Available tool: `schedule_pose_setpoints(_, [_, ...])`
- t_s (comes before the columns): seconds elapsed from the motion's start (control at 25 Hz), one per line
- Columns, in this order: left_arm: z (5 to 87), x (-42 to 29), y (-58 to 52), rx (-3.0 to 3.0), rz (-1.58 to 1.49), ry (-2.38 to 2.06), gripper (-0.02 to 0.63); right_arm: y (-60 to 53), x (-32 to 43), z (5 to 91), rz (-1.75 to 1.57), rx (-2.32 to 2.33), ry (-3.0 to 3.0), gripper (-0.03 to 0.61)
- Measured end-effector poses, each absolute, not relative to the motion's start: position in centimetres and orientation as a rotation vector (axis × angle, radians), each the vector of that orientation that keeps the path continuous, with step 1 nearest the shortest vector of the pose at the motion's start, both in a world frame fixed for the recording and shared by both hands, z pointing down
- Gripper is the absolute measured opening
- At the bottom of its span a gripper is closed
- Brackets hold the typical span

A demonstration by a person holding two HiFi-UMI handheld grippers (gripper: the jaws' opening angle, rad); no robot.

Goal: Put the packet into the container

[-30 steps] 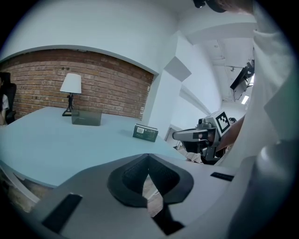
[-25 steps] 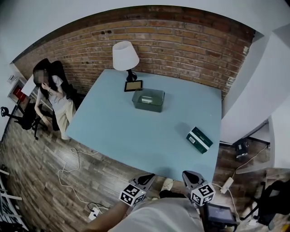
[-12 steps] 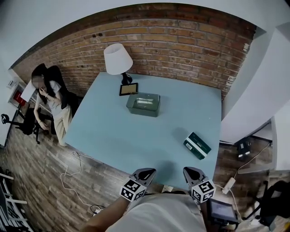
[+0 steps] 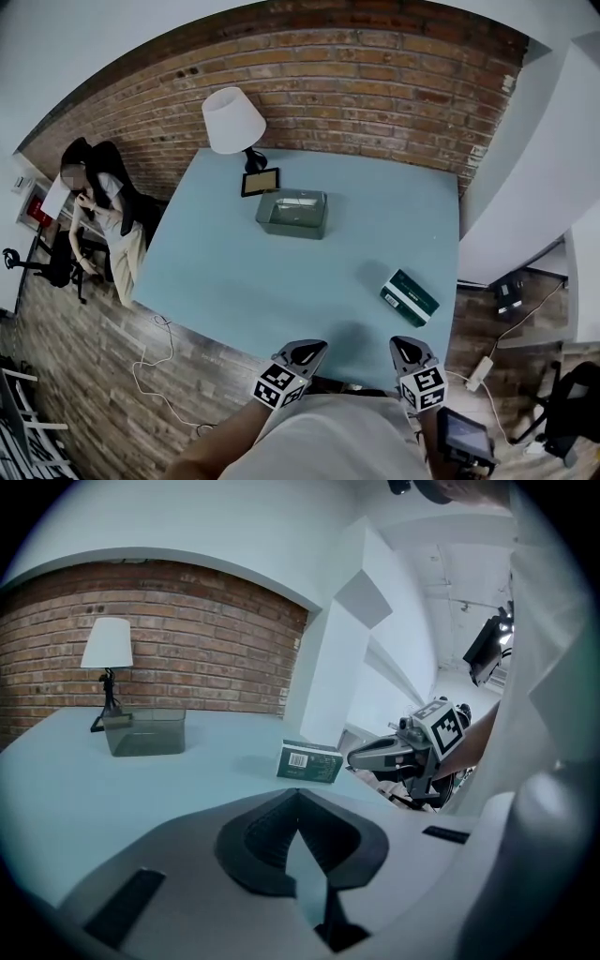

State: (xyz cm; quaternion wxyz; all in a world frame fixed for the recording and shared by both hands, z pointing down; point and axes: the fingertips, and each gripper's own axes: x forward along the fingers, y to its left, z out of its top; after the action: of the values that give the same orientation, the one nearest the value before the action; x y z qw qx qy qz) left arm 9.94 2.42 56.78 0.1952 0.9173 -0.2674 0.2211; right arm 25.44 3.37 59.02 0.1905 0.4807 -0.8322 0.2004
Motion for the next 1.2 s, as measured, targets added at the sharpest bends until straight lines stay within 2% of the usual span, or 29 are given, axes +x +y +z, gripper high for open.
schedule_pose_setpoints(0.44, [57.7, 9.1, 0.4, 2.594, 0.633, -0.605, 0.008, 2.1, 26.4, 60.9, 0.549, 1.411, -2.116, 0.011])
schedule_pose_setpoints(1.04, [58.7, 8.2, -0.9, 2.581, 0.603, -0.515, 0.008, -2.3, 29.2, 61.6, 0.333, 1.338, -1.828, 0.017])
schedule_pose_setpoints(1.16, [58.9, 7.7, -1.0, 2.575, 0.602, -0.508, 0.008, -2.8, 30.0, 62.7, 0.312, 1.286, -1.737, 0.131])
schedule_pose_setpoints(1.2, [59.0, 7.6, -1.0, 2.574, 0.602, -0.508, 0.008, -3.1, 30.3, 63.0, 0.301, 1.270, -1.709, 0.147])
